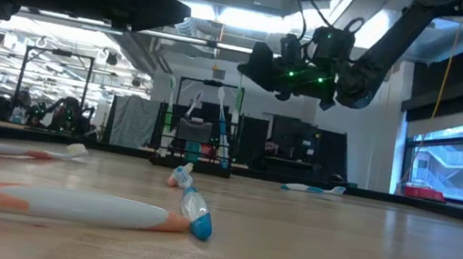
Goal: Pick & Place toothbrushing station
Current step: Put the green toothbrush into the black wire organizer
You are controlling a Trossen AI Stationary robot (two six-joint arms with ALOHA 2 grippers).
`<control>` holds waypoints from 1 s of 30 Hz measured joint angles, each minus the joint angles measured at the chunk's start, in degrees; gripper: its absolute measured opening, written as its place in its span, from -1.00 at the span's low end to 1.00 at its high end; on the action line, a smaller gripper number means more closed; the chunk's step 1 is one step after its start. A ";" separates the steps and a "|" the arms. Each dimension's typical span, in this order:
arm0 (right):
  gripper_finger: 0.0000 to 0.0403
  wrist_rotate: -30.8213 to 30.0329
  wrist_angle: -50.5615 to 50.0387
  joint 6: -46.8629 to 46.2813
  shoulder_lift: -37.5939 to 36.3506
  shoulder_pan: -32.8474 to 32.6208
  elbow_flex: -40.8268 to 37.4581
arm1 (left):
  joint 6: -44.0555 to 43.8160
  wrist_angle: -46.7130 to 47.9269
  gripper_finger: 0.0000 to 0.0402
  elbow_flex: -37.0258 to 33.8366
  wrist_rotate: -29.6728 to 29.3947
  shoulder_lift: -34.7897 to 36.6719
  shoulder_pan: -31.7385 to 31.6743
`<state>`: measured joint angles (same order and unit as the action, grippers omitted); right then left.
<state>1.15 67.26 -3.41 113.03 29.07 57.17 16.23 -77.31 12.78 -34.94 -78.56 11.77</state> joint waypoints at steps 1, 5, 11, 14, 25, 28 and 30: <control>-0.87 0.00 0.09 0.00 0.41 -0.18 0.00 | 0.00 0.02 0.18 0.00 0.00 0.00 0.01; -0.87 -0.01 0.03 0.03 2.22 -0.60 -0.02 | 0.00 0.00 0.18 0.00 0.00 0.00 0.02; -0.88 -0.07 2.26 -0.35 3.91 -0.67 -0.04 | 0.00 0.00 0.18 0.00 0.00 0.00 0.01; -0.88 -0.07 3.52 -0.47 4.03 -0.74 -0.04 | 0.00 0.00 0.18 0.00 0.00 0.00 0.00; -0.88 -1.77 3.46 -0.60 4.05 -1.59 -0.04 | 0.00 -0.03 0.18 0.00 0.00 0.00 0.00; -0.87 -1.79 2.33 -0.89 4.05 -1.72 -0.04 | 0.00 -0.03 0.18 0.00 0.00 0.00 0.00; -0.86 -1.77 0.40 -0.83 4.05 -1.83 -0.04 | 0.00 -0.03 0.18 0.00 0.00 0.00 0.00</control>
<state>-0.62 67.66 -4.23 117.08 27.25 57.12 16.23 -77.34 12.78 -34.94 -78.56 11.77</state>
